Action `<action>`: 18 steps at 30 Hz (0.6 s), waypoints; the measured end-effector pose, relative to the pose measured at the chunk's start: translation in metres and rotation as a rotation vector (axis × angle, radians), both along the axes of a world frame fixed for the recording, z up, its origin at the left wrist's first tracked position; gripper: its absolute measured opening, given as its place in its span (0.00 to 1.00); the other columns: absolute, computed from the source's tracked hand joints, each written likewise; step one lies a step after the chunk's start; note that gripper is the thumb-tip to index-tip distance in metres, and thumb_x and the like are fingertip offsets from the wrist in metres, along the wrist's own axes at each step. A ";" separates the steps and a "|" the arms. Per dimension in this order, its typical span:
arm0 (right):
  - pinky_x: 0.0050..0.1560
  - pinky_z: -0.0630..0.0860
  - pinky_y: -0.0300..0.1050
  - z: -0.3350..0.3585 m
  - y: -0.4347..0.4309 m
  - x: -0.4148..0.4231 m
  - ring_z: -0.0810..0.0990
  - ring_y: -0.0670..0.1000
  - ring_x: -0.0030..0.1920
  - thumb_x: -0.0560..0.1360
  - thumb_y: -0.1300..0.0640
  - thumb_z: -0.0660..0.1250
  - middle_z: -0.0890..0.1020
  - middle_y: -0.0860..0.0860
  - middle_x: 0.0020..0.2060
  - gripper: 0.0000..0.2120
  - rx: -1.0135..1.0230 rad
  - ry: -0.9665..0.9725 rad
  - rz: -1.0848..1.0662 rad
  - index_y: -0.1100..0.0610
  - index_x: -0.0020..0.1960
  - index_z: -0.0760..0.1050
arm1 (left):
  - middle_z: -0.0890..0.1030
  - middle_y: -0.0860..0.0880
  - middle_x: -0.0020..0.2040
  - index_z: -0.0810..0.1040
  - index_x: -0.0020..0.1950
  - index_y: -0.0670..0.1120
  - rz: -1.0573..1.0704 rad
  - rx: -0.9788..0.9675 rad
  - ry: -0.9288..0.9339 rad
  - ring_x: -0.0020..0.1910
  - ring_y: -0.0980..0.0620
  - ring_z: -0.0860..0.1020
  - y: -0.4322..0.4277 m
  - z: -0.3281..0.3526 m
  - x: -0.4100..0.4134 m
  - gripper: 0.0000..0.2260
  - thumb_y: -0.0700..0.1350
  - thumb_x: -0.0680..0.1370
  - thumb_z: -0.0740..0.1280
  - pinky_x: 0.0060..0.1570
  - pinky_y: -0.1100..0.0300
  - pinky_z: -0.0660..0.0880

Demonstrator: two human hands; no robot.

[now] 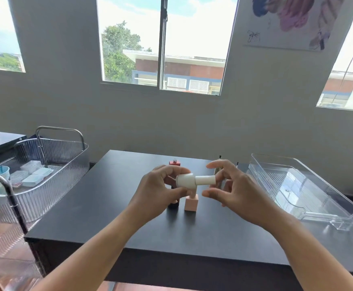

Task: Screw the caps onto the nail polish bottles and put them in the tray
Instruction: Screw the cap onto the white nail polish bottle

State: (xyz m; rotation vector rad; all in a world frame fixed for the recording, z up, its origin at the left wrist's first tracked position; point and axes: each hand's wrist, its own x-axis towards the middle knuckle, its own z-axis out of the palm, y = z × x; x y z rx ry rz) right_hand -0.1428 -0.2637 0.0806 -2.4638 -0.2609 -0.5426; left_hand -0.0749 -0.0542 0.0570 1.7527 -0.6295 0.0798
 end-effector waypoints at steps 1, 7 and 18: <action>0.37 0.77 0.42 0.000 0.001 0.000 0.79 0.46 0.29 0.70 0.42 0.72 0.79 0.37 0.42 0.17 -0.018 -0.031 0.003 0.38 0.55 0.70 | 0.81 0.55 0.52 0.84 0.51 0.57 0.001 0.000 -0.003 0.43 0.56 0.79 0.000 0.000 0.000 0.17 0.42 0.66 0.80 0.36 0.53 0.83; 0.33 0.74 0.44 0.000 0.000 0.001 0.78 0.47 0.28 0.76 0.35 0.58 0.80 0.41 0.35 0.14 -0.042 -0.075 -0.025 0.43 0.43 0.73 | 0.79 0.58 0.50 0.83 0.50 0.61 0.022 0.035 -0.074 0.40 0.62 0.78 -0.002 0.001 -0.001 0.18 0.44 0.65 0.80 0.40 0.62 0.81; 0.35 0.69 0.34 -0.001 -0.003 -0.004 0.75 0.43 0.33 0.66 0.27 0.58 0.76 0.36 0.38 0.29 -0.180 -0.108 -0.067 0.39 0.62 0.71 | 0.80 0.60 0.47 0.83 0.50 0.63 0.033 0.106 -0.099 0.42 0.61 0.79 -0.002 0.001 -0.001 0.18 0.47 0.65 0.80 0.44 0.59 0.81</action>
